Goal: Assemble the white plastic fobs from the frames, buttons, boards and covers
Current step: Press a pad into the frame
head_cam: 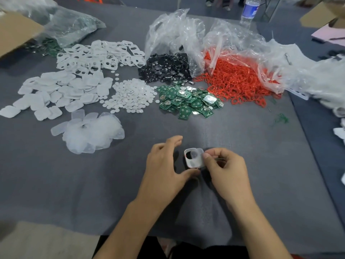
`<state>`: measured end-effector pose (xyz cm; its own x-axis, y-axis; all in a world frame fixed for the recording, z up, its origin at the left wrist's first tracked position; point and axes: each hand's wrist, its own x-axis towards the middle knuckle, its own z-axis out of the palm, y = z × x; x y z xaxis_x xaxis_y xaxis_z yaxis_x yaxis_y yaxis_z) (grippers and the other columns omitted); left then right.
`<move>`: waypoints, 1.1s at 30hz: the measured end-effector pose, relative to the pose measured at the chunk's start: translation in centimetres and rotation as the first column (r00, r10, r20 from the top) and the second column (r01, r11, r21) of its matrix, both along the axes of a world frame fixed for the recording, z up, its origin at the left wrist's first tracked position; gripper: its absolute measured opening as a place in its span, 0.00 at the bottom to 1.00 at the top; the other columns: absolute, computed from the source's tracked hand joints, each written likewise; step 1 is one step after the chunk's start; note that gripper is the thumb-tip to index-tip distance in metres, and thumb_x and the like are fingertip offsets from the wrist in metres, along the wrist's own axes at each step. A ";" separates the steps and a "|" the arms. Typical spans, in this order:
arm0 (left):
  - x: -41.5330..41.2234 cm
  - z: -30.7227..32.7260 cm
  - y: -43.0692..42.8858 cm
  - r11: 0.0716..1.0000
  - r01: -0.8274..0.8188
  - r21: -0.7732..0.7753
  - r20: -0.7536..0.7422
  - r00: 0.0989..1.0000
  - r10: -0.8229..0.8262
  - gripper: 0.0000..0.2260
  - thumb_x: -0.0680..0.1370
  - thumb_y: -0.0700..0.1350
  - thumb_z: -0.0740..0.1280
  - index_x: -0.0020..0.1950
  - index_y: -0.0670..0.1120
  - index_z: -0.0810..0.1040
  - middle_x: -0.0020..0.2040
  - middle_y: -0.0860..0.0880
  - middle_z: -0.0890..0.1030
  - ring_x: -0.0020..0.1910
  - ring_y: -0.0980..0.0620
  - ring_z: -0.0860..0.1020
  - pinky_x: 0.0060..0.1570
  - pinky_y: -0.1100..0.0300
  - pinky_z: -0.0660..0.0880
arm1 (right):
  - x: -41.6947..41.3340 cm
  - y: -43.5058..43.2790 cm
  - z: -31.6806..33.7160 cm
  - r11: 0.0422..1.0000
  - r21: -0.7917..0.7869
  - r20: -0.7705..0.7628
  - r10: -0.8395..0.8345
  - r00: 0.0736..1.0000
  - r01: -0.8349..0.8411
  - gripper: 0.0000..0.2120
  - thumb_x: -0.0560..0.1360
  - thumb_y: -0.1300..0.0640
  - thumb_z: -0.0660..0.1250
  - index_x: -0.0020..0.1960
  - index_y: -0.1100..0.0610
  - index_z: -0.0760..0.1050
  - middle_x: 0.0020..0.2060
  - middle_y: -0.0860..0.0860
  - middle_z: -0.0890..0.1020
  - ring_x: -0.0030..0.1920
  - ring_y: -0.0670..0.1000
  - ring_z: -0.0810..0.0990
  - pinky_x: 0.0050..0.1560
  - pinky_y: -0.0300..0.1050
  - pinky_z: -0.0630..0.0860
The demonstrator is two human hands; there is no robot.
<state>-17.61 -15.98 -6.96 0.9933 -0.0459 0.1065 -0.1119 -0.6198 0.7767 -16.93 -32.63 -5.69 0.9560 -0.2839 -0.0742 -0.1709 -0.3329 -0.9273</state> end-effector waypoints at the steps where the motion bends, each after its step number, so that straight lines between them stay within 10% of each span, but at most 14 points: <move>1: 0.4 -0.1 0.2 0.998 0.037 0.047 0.013 0.999 -0.038 0.40 0.66 0.60 0.81 0.74 0.61 0.67 0.63 0.70 0.72 0.67 0.63 0.67 0.64 0.67 0.62 | 0.2 0.2 -0.1 1.000 0.010 -0.004 -0.006 1.000 0.006 0.06 0.76 0.60 0.71 0.41 0.53 0.82 0.32 0.44 0.83 0.33 0.43 0.80 0.38 0.39 0.74; 8: 1.1 -0.9 0.3 0.993 0.086 0.079 0.059 0.994 -0.091 0.36 0.72 0.64 0.76 0.76 0.57 0.67 0.61 0.65 0.79 0.66 0.62 0.68 0.66 0.57 0.63 | 0.6 1.5 0.1 0.999 0.049 -0.049 -0.015 0.999 0.017 0.06 0.76 0.56 0.72 0.41 0.52 0.83 0.31 0.45 0.83 0.31 0.40 0.80 0.33 0.37 0.75; 18: 1.3 -1.4 0.3 0.994 0.054 0.094 0.112 0.992 -0.065 0.32 0.71 0.67 0.72 0.72 0.59 0.70 0.58 0.66 0.80 0.63 0.63 0.71 0.62 0.66 0.59 | 0.1 1.8 -0.5 0.952 -0.303 0.008 -0.040 0.999 0.041 0.08 0.75 0.53 0.71 0.38 0.46 0.78 0.36 0.31 0.80 0.38 0.35 0.78 0.30 0.30 0.69; 33: 1.4 -1.6 0.3 0.993 0.048 0.108 0.120 0.991 -0.061 0.31 0.70 0.65 0.73 0.71 0.59 0.71 0.57 0.64 0.80 0.61 0.61 0.72 0.60 0.65 0.59 | -0.2 0.9 -1.3 0.891 -0.447 0.201 0.193 0.960 -0.085 0.07 0.74 0.57 0.73 0.46 0.45 0.77 0.36 0.42 0.78 0.37 0.43 0.77 0.35 0.36 0.72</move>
<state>-16.26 -15.64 -8.56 0.9687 -0.1172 0.2190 -0.2383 -0.6870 0.6864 -17.09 -31.72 -6.98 0.9619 -0.0991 0.2547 0.1105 -0.7113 -0.6941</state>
